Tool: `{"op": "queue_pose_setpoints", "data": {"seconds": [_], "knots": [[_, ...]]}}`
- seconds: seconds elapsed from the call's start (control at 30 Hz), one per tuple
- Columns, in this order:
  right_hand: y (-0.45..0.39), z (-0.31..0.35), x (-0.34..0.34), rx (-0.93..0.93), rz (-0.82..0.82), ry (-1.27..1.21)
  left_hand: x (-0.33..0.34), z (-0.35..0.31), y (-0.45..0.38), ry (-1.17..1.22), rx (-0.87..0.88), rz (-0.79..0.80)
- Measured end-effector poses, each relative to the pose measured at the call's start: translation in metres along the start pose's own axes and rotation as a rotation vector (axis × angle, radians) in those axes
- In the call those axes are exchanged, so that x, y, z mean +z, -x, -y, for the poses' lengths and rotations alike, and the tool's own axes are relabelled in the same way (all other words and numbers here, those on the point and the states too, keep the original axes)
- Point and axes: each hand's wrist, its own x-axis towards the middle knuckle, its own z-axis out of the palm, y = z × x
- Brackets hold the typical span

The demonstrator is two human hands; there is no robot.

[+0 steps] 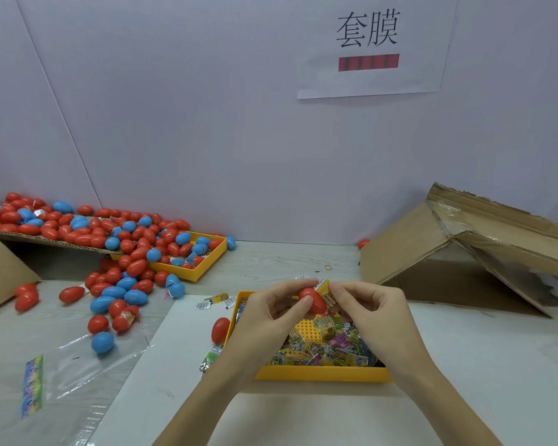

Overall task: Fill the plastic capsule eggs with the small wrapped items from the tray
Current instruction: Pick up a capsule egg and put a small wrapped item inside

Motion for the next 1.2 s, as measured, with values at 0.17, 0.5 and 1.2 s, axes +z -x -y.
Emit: {"op": "queue_pose_setpoints", "data": {"seconds": [0.17,0.5,1.2], "knots": [[0.0,-0.002,0.0,0.01,0.008,0.016,-0.001,0.0,0.0,0.023,0.004,-0.003],[0.0,-0.006,0.004,-0.029,0.035,0.034,0.001,0.003,0.0,0.014,0.07,-0.072],[0.006,-0.005,0.014,0.036,-0.066,-0.169,0.009,0.005,0.0,0.008,0.207,-0.194]]}}
